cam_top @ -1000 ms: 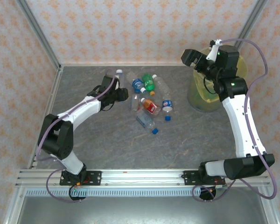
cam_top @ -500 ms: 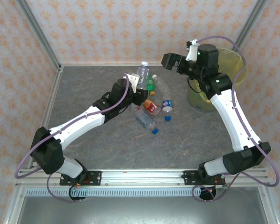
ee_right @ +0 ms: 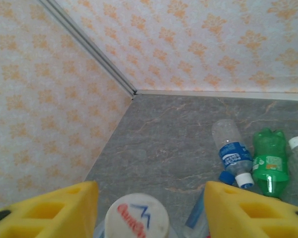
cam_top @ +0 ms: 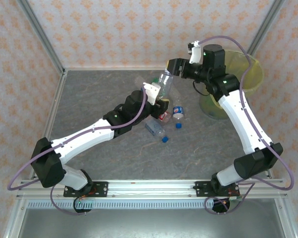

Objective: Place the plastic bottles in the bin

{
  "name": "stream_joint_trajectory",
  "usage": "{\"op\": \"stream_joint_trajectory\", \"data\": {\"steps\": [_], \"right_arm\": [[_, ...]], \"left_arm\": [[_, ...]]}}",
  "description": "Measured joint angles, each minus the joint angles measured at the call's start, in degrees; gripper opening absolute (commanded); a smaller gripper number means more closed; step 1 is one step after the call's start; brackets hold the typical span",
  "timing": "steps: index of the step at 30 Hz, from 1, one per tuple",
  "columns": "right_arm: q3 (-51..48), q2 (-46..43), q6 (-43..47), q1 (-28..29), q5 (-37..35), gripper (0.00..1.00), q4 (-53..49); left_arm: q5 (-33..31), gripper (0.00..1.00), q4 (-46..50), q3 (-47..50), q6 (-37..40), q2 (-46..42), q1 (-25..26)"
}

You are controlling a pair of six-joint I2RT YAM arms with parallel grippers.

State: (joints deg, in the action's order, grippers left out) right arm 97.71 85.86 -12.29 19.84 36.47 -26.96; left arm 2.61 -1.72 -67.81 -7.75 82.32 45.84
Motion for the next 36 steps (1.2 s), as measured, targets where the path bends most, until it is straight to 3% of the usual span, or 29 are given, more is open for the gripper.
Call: {"op": "stream_joint_trajectory", "data": {"steps": [4,16,17,20,23,27,29,33,36], "right_arm": [[1.36,1.29,-0.26,0.02,1.97,0.4,0.0],[2.86,2.91,-0.7,0.11,5.62,0.42,-0.5],[2.91,2.97,-0.7,0.11,5.66,0.4,-0.61],[2.91,2.97,-0.57,0.11,5.97,0.22,-1.18],[2.91,2.97,-0.52,-0.02,5.77,0.22,-1.53],[2.91,2.97,-0.72,0.0,5.09,0.22,-1.57],[2.91,2.97,-0.96,-0.24,4.68,0.22,-1.7],[2.91,2.84,-2.38,-2.58,4.17,0.22,-1.6],[2.91,2.36,-4.02,-6.27,3.78,0.22,-1.07]], "left_arm": [[-1.22,0.47,0.07,-0.83,0.83,0.0,0.68],[-2.34,0.47,0.44,-1.84,1.9,0.17,0.94],[-2.32,0.47,0.57,-1.9,1.9,0.22,0.94],[-2.34,0.47,1.03,-1.9,2.16,0.44,0.96],[-2.67,0.48,1.2,-1.92,2.34,0.46,1.05],[-3.1,0.66,1.44,-2.03,2.89,0.55,1.05],[-3.37,0.89,1.44,-2.27,3.02,0.55,1.05],[-4.63,0.99,1.18,-2.56,3.13,0.52,1.05],[-5.49,0.99,1.11,-2.56,2.89,0.42,1.05]]}}
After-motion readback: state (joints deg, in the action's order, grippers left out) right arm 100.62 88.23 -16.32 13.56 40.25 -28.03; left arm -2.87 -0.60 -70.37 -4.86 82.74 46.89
